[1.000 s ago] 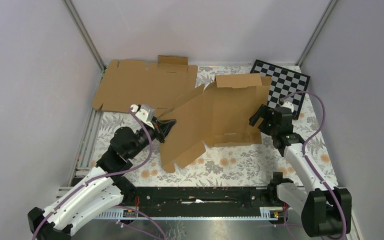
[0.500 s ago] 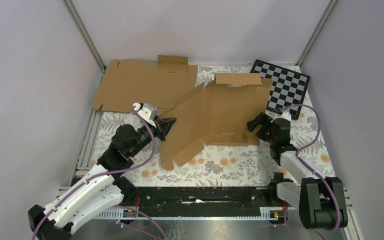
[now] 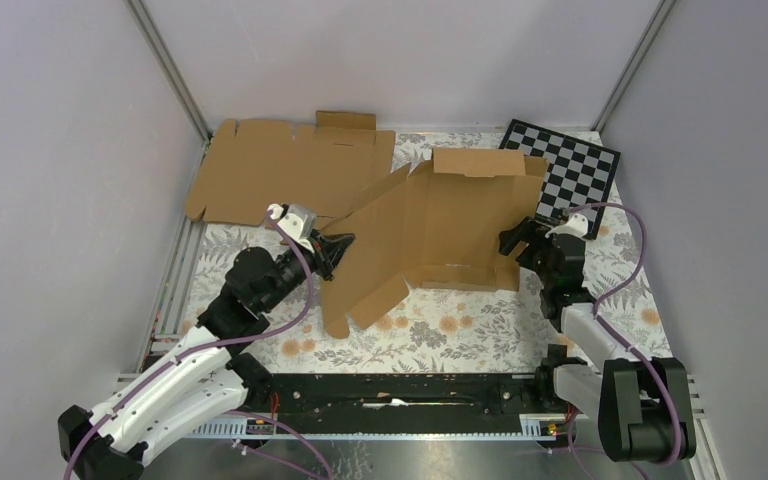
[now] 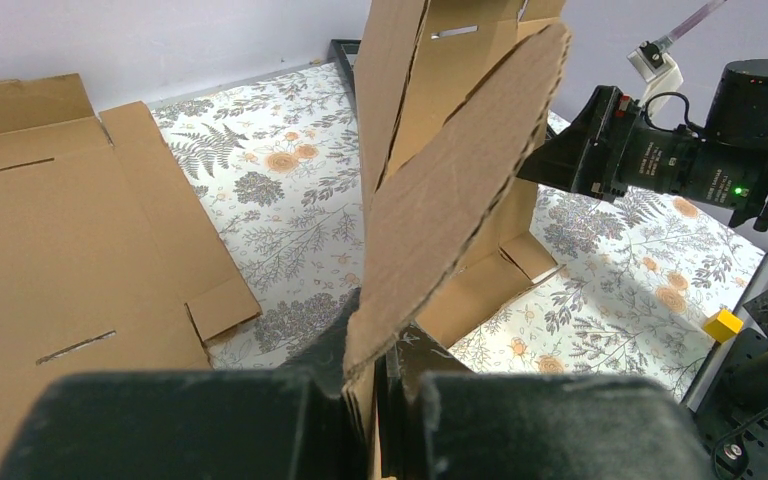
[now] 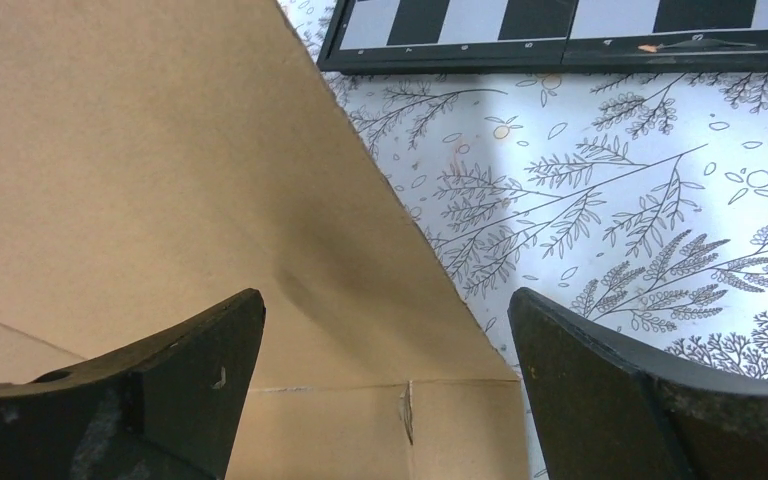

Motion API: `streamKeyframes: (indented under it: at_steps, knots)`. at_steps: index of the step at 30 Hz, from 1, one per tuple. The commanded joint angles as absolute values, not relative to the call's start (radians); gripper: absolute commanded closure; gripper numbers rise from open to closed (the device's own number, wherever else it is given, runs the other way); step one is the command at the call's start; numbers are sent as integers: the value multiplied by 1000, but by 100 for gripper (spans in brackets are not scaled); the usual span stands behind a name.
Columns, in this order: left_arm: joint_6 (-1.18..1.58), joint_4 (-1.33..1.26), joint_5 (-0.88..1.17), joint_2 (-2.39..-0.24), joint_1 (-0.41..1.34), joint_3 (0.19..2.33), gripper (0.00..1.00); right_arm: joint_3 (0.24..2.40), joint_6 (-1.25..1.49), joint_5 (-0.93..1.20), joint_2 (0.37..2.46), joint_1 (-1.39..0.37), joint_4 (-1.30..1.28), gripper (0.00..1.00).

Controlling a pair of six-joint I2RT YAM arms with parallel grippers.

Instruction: Fold the paper box

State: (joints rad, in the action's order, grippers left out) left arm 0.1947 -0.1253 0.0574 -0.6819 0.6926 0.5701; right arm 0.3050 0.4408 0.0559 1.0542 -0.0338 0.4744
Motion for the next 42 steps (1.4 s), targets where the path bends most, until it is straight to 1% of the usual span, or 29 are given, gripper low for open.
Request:
streamKeyframes:
  at_steps: [1, 4, 6, 8, 12, 14, 16, 19, 23, 26, 31, 37, 42]
  knots:
    - [186, -187, 65, -668, 694, 581, 100, 317, 423, -20, 1102, -31, 556, 0]
    - [190, -195, 73, -667, 695, 576, 100, 392, 429, 61, 1214, -25, 540, 0]
    - [192, -200, 72, -660, 695, 569, 100, 404, 446, 125, 1252, -25, 578, 1]
    - [189, -198, 71, -653, 695, 569, 100, 392, 445, 161, 1251, -25, 584, 5]
    - [204, -199, 86, -657, 695, 569, 100, 339, 440, 180, 1155, -25, 534, 14]
    - [213, -213, 97, -661, 695, 563, 100, 306, 438, 225, 1083, -26, 525, 19]
    - [222, -231, 102, -664, 694, 556, 100, 289, 426, 269, 1034, -32, 495, 22]
    - [230, -247, 119, -676, 695, 554, 100, 303, 366, 286, 1003, -94, 431, 18]
    - [227, -251, 134, -707, 695, 557, 100, 362, 291, 213, 1004, -218, 330, 18]
    - [233, -258, 141, -713, 695, 553, 100, 389, 281, 186, 1012, -265, 287, 18]
    - [241, -262, 157, -727, 695, 555, 100, 401, 259, 107, 1079, -353, 256, 11]
    - [239, -252, 152, -726, 695, 565, 100, 445, 264, 50, 1148, -434, 218, 12]
    - [256, -258, 156, -729, 695, 562, 100, 454, 318, -21, 1137, -478, 189, 16]
